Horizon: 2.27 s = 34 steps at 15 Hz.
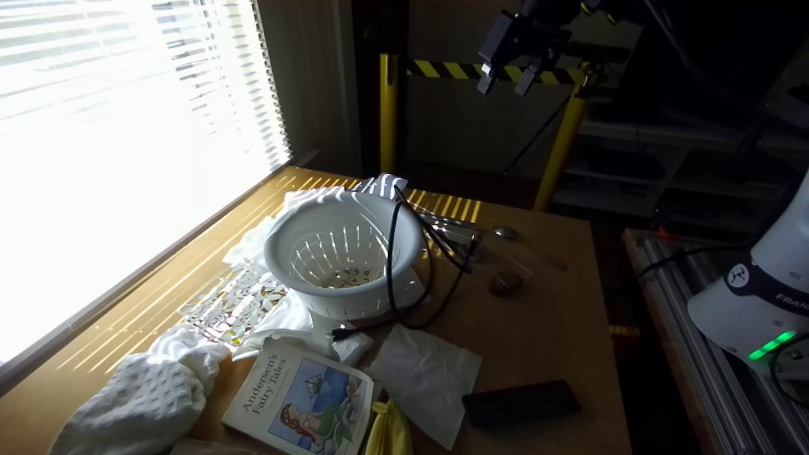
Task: Remove the cable from the basket, then put the spatula in the basket
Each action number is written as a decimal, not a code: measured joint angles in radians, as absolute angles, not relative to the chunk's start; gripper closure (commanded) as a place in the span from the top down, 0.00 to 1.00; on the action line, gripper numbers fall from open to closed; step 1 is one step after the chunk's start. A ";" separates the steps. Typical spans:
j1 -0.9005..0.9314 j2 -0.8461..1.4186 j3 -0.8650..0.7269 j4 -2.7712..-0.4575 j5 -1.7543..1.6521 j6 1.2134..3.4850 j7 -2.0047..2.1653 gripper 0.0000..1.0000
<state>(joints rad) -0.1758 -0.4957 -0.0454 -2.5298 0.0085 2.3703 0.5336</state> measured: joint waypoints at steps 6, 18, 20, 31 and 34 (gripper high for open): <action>-0.209 -0.525 -0.105 -2.571 0.066 2.511 0.433 1.00; -0.219 -0.258 -0.247 -2.412 0.067 2.340 0.079 1.00; -0.220 -0.268 -0.247 -2.413 0.067 2.340 0.079 1.00; -0.176 0.056 -0.223 -2.251 0.074 2.391 -0.132 1.00; -0.173 0.215 -0.206 -2.128 0.049 2.400 -0.062 1.00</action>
